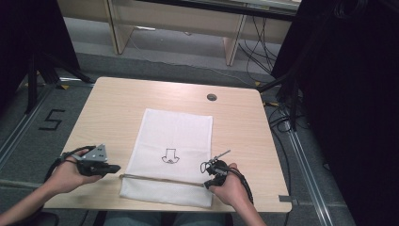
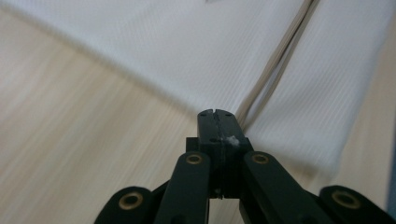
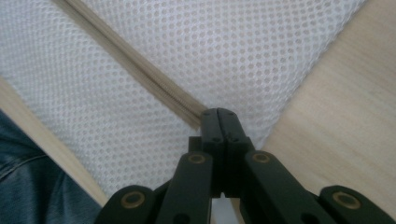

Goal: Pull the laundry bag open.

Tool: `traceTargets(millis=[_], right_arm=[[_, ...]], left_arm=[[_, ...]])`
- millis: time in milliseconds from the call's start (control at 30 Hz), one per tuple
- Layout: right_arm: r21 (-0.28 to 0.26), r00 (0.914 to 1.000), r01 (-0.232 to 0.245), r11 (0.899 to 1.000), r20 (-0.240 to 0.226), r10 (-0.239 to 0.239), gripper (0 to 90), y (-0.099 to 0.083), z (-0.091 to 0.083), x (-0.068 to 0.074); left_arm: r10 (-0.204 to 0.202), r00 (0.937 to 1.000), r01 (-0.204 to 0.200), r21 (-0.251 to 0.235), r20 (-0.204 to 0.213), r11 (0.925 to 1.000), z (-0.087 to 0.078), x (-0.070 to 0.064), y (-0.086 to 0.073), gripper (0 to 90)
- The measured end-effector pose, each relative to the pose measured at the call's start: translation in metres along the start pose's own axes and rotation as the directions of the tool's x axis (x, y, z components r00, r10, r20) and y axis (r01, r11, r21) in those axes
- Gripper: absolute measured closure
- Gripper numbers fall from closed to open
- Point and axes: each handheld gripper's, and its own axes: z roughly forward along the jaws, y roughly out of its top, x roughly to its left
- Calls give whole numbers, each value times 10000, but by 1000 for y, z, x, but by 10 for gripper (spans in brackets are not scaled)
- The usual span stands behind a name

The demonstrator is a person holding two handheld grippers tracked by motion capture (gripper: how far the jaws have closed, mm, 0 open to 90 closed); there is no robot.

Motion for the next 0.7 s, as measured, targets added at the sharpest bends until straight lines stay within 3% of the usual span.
traceTargets(millis=[33, 100, 167, 200, 333, 367, 400, 433, 467, 500, 533, 567, 600, 633, 667, 700], right_arm=[[-113, 9996, 293, 9995, 6, -293, 900, 0, 0, -1], [-197, 9998, 153, 9997, -84, -154, 900, -2, 0, -2], [-290, 9995, 170, 9994, -273, -178, 900, -3, 1, -5], [-303, 9994, 200, 9993, -293, -208, 900, -3, 1, -5], [-312, 9995, 265, 9992, -184, -271, 900, -4, 0, -3], [-199, 9999, 48, 9998, -122, -51, 900, -4, -1, -1], [-393, 9988, 469, 9981, -105, -473, 900, -4, 1, -2], [-417, 9989, 462, 9981, -57, -465, 892, -4, 0, -1], [-455, 9984, 557, 9974, -32, -559, 885, -4, 0, -1], [-293, 9997, 235, 9993, 45, -234, 859, -5, -2, 2], [-407, 9996, 276, 9988, 38, -275, 822, -5, -2, 2], [-625, 9985, 537, 9966, -63, -542, 775, -6, -2, 1], [-645, 9995, 325, 9974, -23, -328, 746, -7, -3, 4], [-746, 9989, 474, 9961, 62, -471, 738, -7, -4, 5], [-1047, 9967, 814, 9912, 95, -809, 727, -8, -5, 6], [-1191, 9968, 800, 9897, 87, -795, 713, -8, -8, 8]], left_arm=[[-45, 9997, 37, -351, -224, 9994, 1, 1, 5, 900], [-328, 9986, 295, -767, -424, 9966, -2, 3, 7, 897], [-767, 9948, 683, -1183, -675, 9906, -7, 6, 4, 875], [-1187, 9905, 1086, -1353, -692, 9848, -7, 6, 0, 851], [-1789, 9798, 1634, -1575, -896, 9739, -5, 7, -7, 723], [-2110, 9729, 1938, -1640, -947, 9672, -5, 6, -8, 686], [-2140, 9713, 1955, -1643, -1039, 9669, -5, 5, -7, 651], [-2147, 9713, 1945, -1780, -1020, 9646, -4, 5, -7, 618], [-2313, 9673, 2096, -1859, -1039, 9600, -3, 4, -7, 596], [-2399, 9647, 2183, -1798, -1088, 9592, -4, 4, -7, 566], [-2570, 9603, 2339, -1889, -1088, 9537, -5, 5, -7, 536], [-2883, 9519, 2644, -1972, -1038, 9440, -5, 5, -8, 512], [-2968, 9495, 2714, -2084, -1015, 9396, -5, 6, -8, 491], [-2978, 9484, 2706, -2123, -1085, 9390, -6, 9, -9, 476], [-3164, 9430, 2886, -2193, -1036, 9320, -6, 10, -10, 456], [-3244, 9406, 2953, -2299, -1001, 9273, -5, 12, -11, 441]])
